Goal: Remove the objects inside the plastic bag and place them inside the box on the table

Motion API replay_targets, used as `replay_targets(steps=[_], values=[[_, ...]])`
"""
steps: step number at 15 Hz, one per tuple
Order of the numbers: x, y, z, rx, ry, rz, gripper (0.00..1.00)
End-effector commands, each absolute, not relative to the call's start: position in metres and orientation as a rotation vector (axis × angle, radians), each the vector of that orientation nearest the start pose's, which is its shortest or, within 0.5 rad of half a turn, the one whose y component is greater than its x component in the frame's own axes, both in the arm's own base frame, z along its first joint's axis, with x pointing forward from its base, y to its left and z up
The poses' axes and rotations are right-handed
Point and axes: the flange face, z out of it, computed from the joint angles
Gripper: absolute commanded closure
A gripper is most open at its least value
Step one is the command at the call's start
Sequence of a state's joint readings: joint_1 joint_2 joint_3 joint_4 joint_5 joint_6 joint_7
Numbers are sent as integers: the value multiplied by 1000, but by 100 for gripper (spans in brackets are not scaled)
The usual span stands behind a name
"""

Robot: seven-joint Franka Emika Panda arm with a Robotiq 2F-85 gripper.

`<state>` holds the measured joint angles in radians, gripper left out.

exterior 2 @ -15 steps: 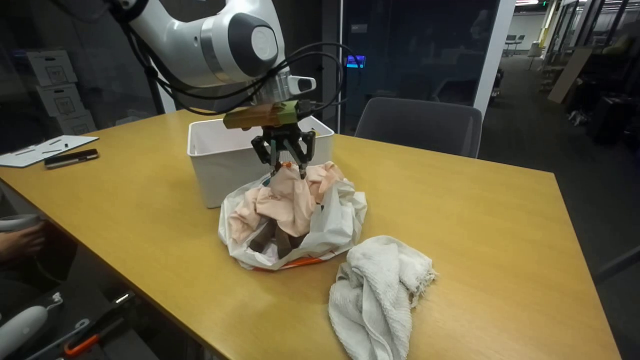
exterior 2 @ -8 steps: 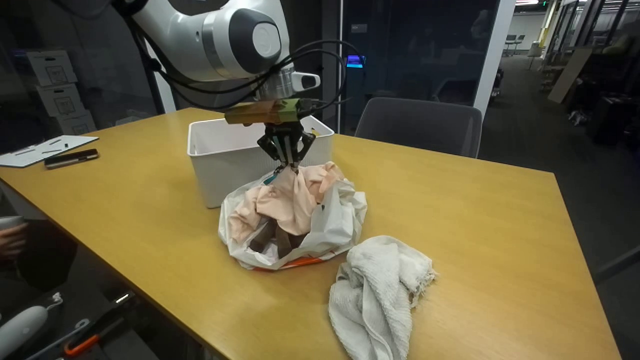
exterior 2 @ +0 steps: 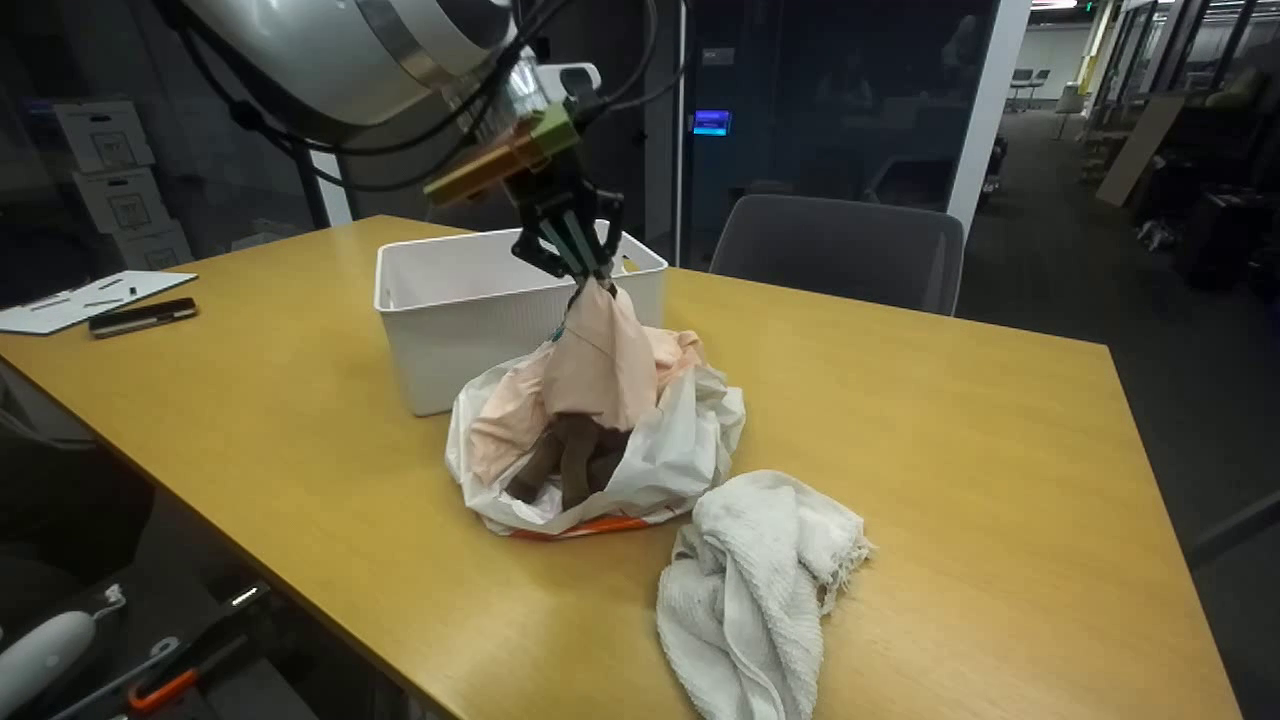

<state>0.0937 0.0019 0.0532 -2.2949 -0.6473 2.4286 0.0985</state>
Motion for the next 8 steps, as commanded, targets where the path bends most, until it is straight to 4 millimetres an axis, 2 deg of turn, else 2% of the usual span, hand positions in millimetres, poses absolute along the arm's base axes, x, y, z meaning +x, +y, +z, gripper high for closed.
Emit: replay_targets(steps=[1,5,8], values=[[479,129,421,-3484,-1159,-528,99],[443,213,482,-3438,-1499,-751,99],[420,276,511,-3367,-1763,-894,99]])
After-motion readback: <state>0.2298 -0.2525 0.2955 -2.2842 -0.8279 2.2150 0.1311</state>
